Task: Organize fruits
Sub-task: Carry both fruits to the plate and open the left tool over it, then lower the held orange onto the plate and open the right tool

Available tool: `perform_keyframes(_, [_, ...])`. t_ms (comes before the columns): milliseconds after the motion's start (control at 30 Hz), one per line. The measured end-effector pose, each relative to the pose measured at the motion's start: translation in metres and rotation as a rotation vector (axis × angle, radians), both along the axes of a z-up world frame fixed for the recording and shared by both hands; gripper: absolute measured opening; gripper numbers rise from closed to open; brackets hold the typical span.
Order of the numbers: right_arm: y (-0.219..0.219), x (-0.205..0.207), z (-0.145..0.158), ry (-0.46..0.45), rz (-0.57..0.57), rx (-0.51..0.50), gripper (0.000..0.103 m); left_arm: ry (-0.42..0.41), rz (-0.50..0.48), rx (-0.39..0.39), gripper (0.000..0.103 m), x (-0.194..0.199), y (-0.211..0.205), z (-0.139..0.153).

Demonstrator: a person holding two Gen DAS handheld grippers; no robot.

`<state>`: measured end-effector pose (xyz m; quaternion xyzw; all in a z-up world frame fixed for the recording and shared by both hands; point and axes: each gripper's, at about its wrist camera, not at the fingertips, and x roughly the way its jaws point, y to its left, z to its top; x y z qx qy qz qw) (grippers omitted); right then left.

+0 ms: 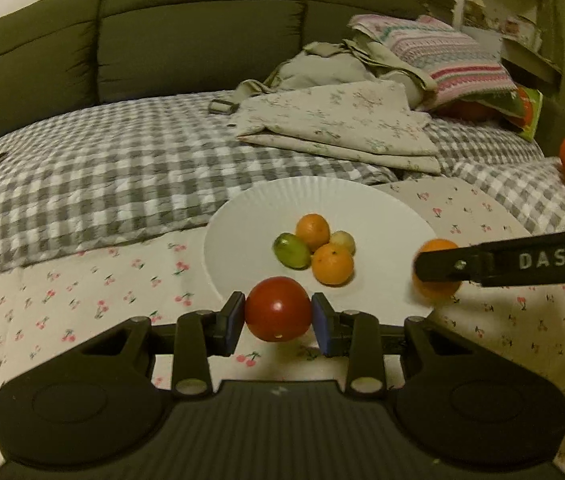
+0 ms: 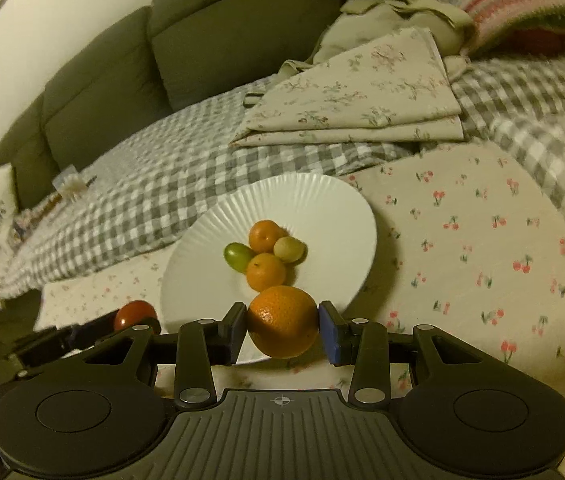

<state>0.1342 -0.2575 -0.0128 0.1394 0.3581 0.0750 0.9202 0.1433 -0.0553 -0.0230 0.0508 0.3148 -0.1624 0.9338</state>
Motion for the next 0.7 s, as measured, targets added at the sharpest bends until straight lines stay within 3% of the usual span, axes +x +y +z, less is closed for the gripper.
perform_keyframes(500, [0.013, 0.012, -0.013, -0.041, 0.06, -0.113, 0.041, -0.011, -0.07, 0.053, 0.036, 0.015, -0.018, -0.017])
perform_keyframes(567, [0.013, 0.013, -0.013, -0.04, 0.059, -0.114, 0.041, -0.012, -0.068, 0.05, 0.039, 0.015, -0.018, -0.017])
perform_keyframes(633, [0.012, 0.013, -0.013, -0.037, 0.053, -0.109, 0.041, -0.021, -0.06, 0.052, 0.055, 0.014, -0.017, -0.017])
perform_keyframes(700, [0.01, 0.013, -0.012, -0.034, 0.04, -0.1, 0.053, -0.035, -0.045, 0.053, 0.059, 0.013, -0.015, -0.016])
